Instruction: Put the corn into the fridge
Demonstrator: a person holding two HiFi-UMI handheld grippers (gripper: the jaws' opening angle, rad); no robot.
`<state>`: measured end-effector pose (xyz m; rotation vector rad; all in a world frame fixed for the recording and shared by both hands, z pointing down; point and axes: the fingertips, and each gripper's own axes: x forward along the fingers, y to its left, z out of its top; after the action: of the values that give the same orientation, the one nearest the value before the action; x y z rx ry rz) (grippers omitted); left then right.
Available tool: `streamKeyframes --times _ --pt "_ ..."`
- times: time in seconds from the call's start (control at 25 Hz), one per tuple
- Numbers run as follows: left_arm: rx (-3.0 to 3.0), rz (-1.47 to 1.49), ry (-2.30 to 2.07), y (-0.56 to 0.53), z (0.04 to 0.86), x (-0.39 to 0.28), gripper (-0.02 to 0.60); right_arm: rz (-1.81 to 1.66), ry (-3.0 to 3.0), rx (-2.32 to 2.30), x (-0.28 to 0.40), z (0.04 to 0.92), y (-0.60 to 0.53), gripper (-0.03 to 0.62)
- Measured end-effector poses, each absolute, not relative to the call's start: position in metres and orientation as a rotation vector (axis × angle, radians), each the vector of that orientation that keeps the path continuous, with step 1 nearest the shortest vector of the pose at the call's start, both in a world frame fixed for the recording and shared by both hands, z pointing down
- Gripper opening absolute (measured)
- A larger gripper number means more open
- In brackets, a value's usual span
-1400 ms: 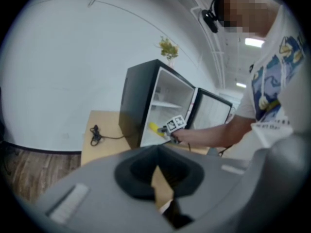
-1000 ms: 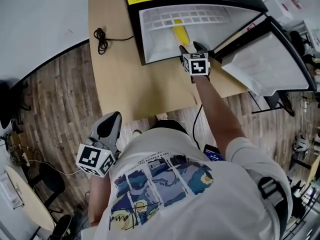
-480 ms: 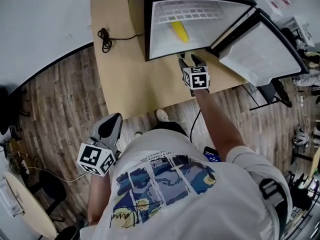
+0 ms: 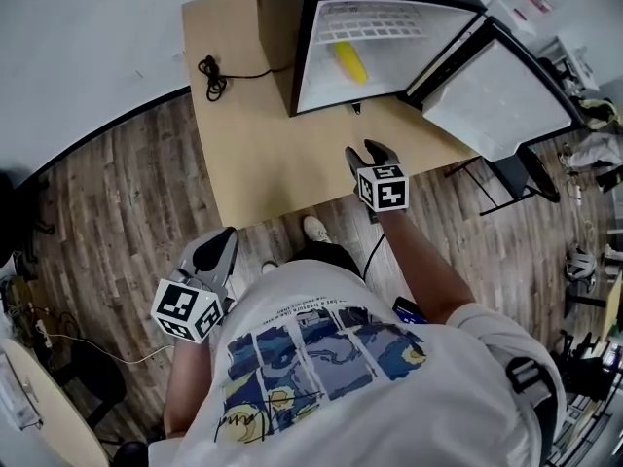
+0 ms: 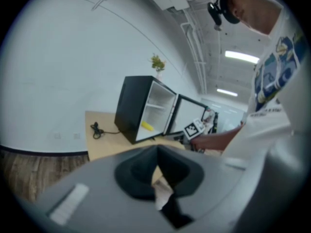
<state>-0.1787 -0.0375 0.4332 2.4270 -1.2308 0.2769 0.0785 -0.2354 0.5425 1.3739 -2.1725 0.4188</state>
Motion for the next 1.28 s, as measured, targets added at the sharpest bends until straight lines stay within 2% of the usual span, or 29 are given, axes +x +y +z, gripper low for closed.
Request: streamKeyframes --times 0.68,1.28 --pt "2.503 0.282 -1.104 0.001 0.444 -0.18 0.011 0.368 -2.225 1.321 0.041 0.504 -0.132 0.152" --pt "2.524 0.256 -1.129 0.019 0.44 -0.192 0.011 0.31 -2.256 1.319 0.022 0.486 -0.109 0.123"
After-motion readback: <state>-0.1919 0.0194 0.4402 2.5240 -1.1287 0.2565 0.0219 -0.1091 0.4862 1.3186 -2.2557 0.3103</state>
